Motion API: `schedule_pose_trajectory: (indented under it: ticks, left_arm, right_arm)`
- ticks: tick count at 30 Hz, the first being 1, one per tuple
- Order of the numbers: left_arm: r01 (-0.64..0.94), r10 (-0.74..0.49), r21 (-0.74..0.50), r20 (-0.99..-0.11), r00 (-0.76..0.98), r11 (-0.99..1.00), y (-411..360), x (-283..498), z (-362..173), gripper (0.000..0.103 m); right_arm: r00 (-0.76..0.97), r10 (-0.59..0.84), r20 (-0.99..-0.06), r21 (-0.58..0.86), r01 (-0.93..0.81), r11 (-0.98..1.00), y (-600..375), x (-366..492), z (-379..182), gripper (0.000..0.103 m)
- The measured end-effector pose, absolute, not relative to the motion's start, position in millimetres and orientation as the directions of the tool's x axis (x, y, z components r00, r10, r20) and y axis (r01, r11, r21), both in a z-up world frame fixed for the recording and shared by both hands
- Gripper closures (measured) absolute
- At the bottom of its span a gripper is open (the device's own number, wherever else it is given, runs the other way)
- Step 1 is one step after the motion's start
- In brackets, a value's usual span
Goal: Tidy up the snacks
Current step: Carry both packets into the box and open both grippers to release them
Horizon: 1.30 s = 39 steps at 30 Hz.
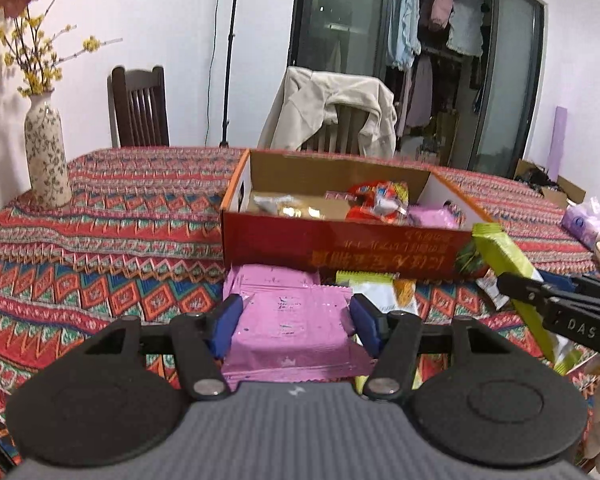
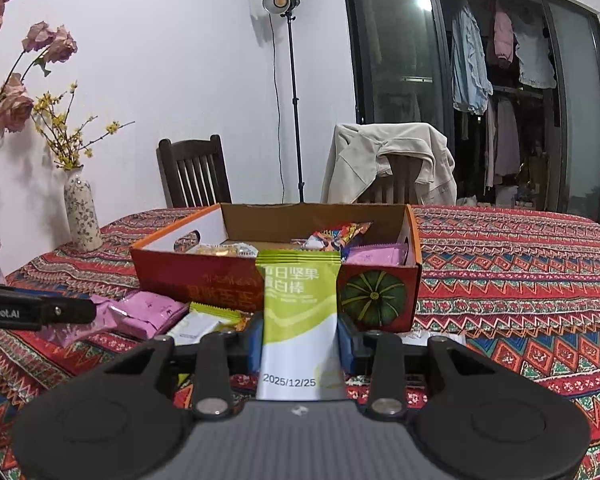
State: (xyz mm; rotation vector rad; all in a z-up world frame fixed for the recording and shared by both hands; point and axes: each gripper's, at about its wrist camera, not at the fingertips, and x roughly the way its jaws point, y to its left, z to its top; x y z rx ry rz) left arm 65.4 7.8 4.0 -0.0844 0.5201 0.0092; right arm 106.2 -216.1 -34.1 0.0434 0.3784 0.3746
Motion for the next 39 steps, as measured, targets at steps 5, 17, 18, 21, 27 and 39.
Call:
schedule_pose_trajectory:
  ticks: [5, 17, 18, 21, 27, 39]
  left_arm:
    - [-0.024, -0.019, -0.088, -0.457, 0.889, 0.996, 6, 72, 20, 0.042]
    - [-0.018, -0.026, -0.108, -0.394, 0.919, 0.994, -1, 124, 57, 0.042]
    - [-0.019, -0.027, -0.112, -0.394, 0.919, 0.993, -1, 130, 60, 0.042]
    - [-0.019, -0.028, -0.121, -0.379, 0.925, 0.993, -3, 148, 67, 0.042]
    - [-0.032, -0.02, -0.136, -0.367, 0.93, 0.99, -6, 183, 77, 0.042]
    - [-0.141, 0.07, -0.15, -0.401, 0.913, 0.979, 5, 258, 50, 0.042]
  right_arm:
    - [0.871, 0.365, -0.33, 0.115, -0.347, 0.931, -215, 109, -24, 0.067]
    - [0.9, 0.326, -0.289, 0.122, -0.303, 0.945, -213, 149, 12, 0.067]
    - [0.902, 0.323, -0.288, 0.123, -0.299, 0.946, -212, 155, 16, 0.067]
    - [0.905, 0.316, -0.285, 0.128, -0.29, 0.948, -210, 172, 24, 0.067]
    - [0.908, 0.304, -0.29, 0.139, -0.274, 0.952, -203, 209, 36, 0.067]
    - [0.899, 0.284, -0.335, 0.183, -0.233, 0.955, -188, 282, 15, 0.067]
